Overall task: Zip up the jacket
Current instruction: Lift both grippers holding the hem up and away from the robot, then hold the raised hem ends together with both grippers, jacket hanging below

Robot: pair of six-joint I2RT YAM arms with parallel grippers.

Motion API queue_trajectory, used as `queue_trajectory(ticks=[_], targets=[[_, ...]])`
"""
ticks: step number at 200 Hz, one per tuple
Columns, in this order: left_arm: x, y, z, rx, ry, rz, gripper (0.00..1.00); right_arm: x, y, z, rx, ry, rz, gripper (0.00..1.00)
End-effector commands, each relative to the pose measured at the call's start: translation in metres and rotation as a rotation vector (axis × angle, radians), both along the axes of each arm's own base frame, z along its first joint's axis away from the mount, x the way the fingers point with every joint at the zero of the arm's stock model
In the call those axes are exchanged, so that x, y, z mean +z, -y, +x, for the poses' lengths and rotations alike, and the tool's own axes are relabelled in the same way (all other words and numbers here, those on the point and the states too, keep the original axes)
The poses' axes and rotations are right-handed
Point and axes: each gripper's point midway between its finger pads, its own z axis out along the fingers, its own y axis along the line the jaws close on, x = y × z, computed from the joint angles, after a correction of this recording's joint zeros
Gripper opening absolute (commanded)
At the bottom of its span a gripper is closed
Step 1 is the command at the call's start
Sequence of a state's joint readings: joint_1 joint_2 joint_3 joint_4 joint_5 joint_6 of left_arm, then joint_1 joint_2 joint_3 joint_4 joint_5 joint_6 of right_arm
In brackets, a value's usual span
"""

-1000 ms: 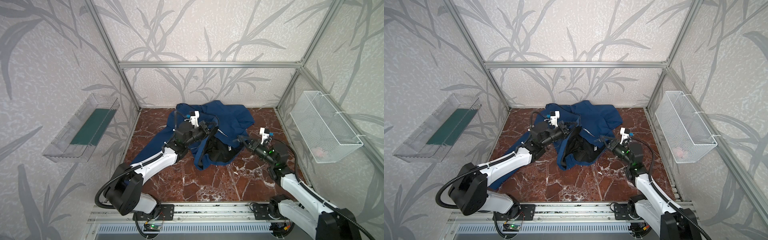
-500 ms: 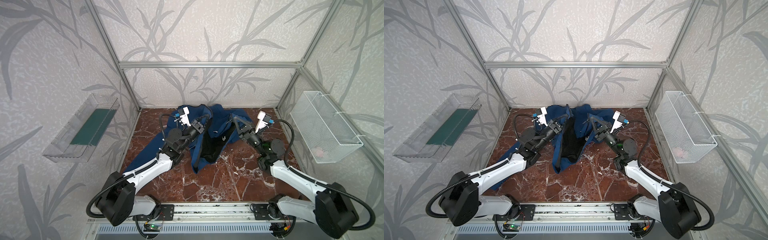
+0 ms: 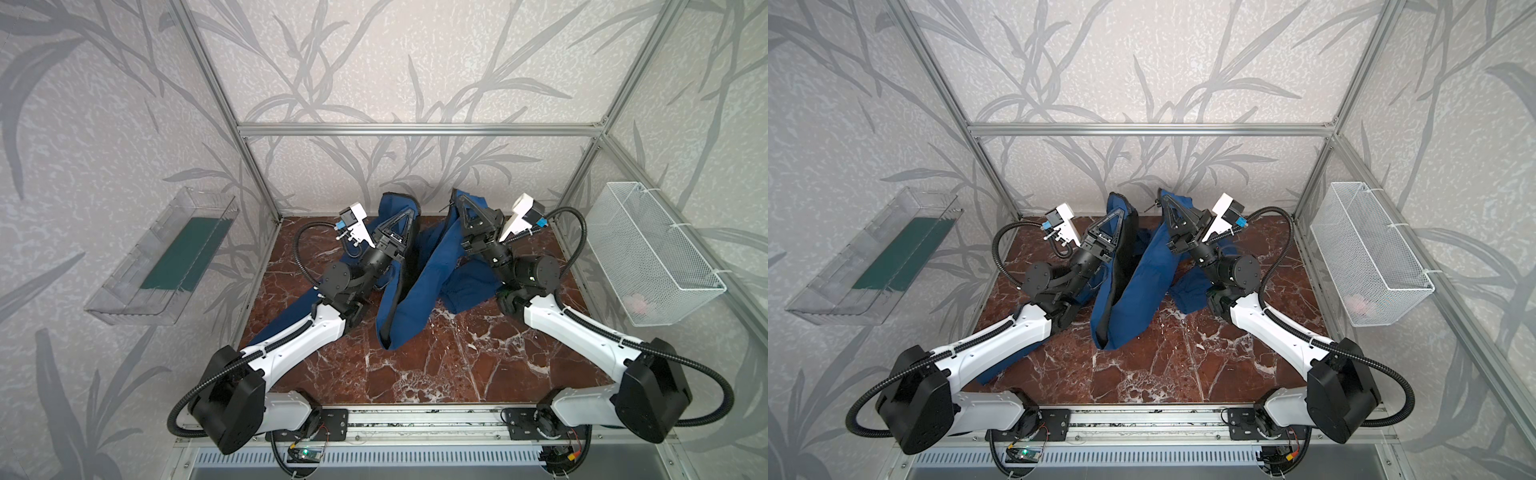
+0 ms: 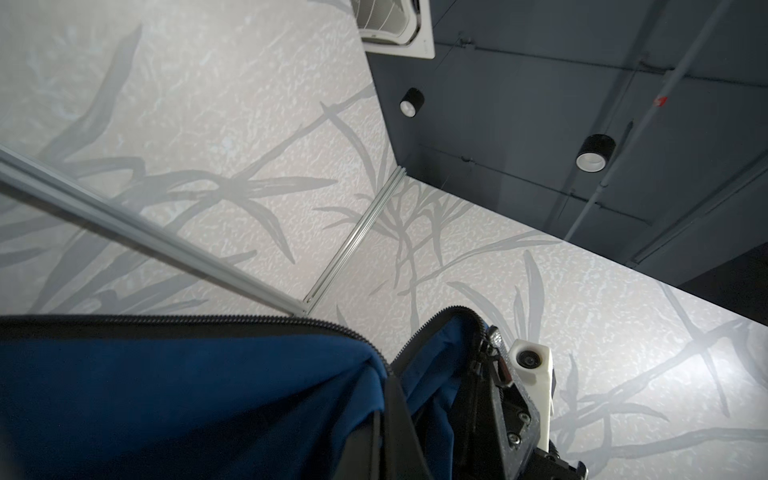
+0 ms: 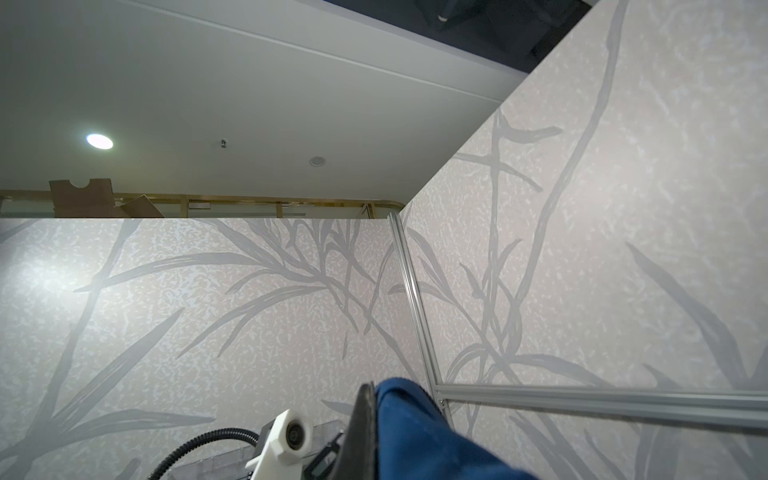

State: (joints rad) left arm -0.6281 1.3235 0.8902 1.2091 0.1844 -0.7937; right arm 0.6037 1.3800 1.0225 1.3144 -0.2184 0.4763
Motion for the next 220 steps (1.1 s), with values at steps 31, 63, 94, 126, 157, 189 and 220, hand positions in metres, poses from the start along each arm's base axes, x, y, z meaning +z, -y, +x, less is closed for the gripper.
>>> queue_trajectory(ticks=[31, 63, 94, 126, 157, 189, 220], targets=[[0.054, -0.020, -0.030, 0.128, 0.272, -0.040, 0.00, 0.043, -0.022, 0.018, -0.163, 0.255, -0.001, 0.00], [0.062, -0.020, -0.033, 0.150, 0.297, -0.006, 0.00, 0.034, -0.044, 0.021, -0.073, 0.227, -0.009, 0.00], [0.065, -0.022, -0.032, 0.187, 0.305, 0.009, 0.00, 0.020, -0.052, 0.018, -0.049, 0.194, -0.025, 0.00], [0.068, -0.034, -0.032, 0.211, 0.301, 0.014, 0.00, 0.015, -0.040, 0.008, -0.068, 0.178, -0.029, 0.00], [0.073, -0.037, -0.034, 0.231, 0.302, 0.093, 0.00, 0.012, -0.031, -0.005, -0.061, 0.172, -0.032, 0.00], [0.072, -0.037, -0.033, 0.235, 0.313, 0.085, 0.00, 0.012, -0.032, -0.011, -0.008, 0.156, -0.025, 0.00], [0.073, -0.029, -0.033, 0.188, 0.317, 0.079, 0.00, 0.011, -0.044, -0.011, 0.019, 0.149, -0.023, 0.00]])
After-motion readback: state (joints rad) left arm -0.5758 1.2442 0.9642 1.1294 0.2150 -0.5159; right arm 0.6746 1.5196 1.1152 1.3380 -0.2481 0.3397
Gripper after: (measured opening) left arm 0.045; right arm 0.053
